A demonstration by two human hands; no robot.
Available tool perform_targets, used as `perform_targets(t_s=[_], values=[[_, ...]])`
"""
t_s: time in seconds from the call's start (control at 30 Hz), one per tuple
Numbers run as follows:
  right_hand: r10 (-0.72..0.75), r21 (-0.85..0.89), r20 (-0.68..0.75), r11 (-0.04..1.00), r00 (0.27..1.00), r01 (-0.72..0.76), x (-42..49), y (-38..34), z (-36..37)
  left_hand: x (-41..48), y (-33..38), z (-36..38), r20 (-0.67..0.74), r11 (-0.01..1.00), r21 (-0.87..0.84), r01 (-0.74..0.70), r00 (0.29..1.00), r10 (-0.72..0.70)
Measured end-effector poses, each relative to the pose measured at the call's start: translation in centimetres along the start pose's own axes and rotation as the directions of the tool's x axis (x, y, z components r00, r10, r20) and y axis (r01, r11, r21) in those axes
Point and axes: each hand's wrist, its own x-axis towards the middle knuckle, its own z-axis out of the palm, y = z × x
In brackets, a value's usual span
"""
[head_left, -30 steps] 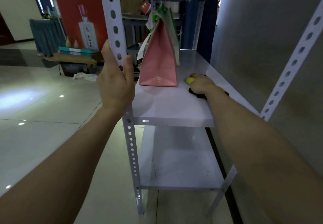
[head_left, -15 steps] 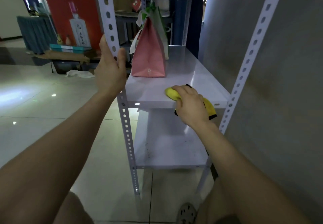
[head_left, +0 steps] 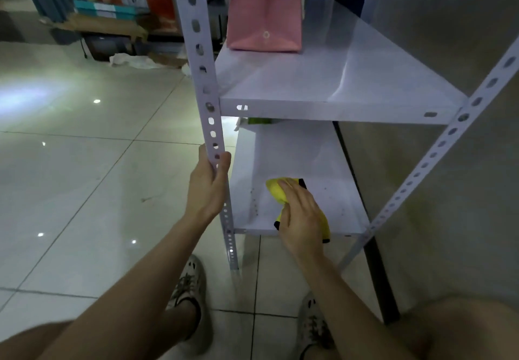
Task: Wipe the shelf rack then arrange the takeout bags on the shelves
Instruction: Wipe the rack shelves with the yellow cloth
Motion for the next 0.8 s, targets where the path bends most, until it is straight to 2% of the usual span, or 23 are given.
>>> perform_targets(t_s=[0.07, 0.13, 0.2, 0.23, 0.3, 0.4, 0.43, 0.47, 0.53, 0.6, 0.63, 0.67, 0.73, 0.8], values=[[-0.036, -0.04, 0.081, 0.998, 0.996, 0.039, 1.7, 1.4, 3.4, 0.2, -1.3, 1.3, -0.098, 0.999, -0.019, -0.032, 0.995, 0.03], [-0.1, -0.063, 0.292, 0.99, 0.951, 0.124, 3.0, 2.4, 7.1, 0.6, -2.0, 2.1, -0.194, 0.996, -0.021, -0.091, 0.977, 0.085], [-0.198, -0.098, 0.536, 0.951, 0.821, 0.294, 2.9, 3.1, 10.5, 1.0, -2.2, 2.7, -0.28, 0.989, -0.019, -0.148, 0.95, 0.137], [-0.219, -0.128, 0.607, 0.922, 0.764, 0.366, 2.7, 3.5, 11.9, 1.2, -2.3, 3.0, -0.319, 0.984, -0.022, -0.176, 0.934, 0.16], [-0.273, -0.118, 0.646, 0.887, 0.713, 0.447, 3.5, 4.4, 13.3, 1.4, -2.4, 3.6, -0.387, 0.974, -0.021, -0.224, 0.9, 0.199], [-0.435, 0.117, 0.649, 0.867, 0.623, 0.484, 8.3, 6.9, 13.6, 1.7, -2.9, 4.1, -0.452, 0.954, 0.001, -0.301, 0.85, 0.269], [-0.434, 0.13, 0.631, 0.876, 0.642, 0.464, 10.5, 8.2, 13.6, 1.8, -3.1, 4.2, -0.457, 0.949, 0.004, -0.315, 0.843, 0.283], [-0.366, 0.076, 0.602, 0.911, 0.709, 0.406, 12.8, 9.5, 13.4, 1.8, -3.3, 4.3, -0.459, 0.946, 0.01, -0.325, 0.839, 0.293], [-0.121, -0.07, 0.5, 0.981, 0.858, 0.179, 15.8, 12.0, 13.5, 1.8, -3.3, 4.4, -0.47, 0.94, 0.024, -0.341, 0.826, 0.311], [0.106, -0.171, 0.39, 0.984, 0.915, -0.041, 16.8, 12.1, 15.0, 1.8, -3.3, 4.6, -0.489, 0.935, 0.052, -0.351, 0.807, 0.33], [0.149, -0.202, 0.369, 0.976, 0.917, -0.078, 16.5, 11.1, 16.1, 1.7, -3.3, 4.7, -0.498, 0.932, 0.068, -0.355, 0.798, 0.34], [0.128, -0.234, 0.374, 0.971, 0.919, -0.04, 15.7, 9.7, 17.0, 1.7, -3.4, 4.7, -0.503, 0.93, 0.077, -0.359, 0.791, 0.347], [-0.066, -0.196, 0.436, 0.966, 0.898, 0.166, 12.4, 6.5, 18.5, 1.7, -3.3, 4.7, -0.502, 0.928, 0.08, -0.365, 0.79, 0.354], [-0.328, -0.04, 0.501, 0.915, 0.801, 0.4, 8.8, 4.6, 18.8, 1.7, -3.3, 4.6, -0.496, 0.929, 0.085, -0.36, 0.793, 0.353]])
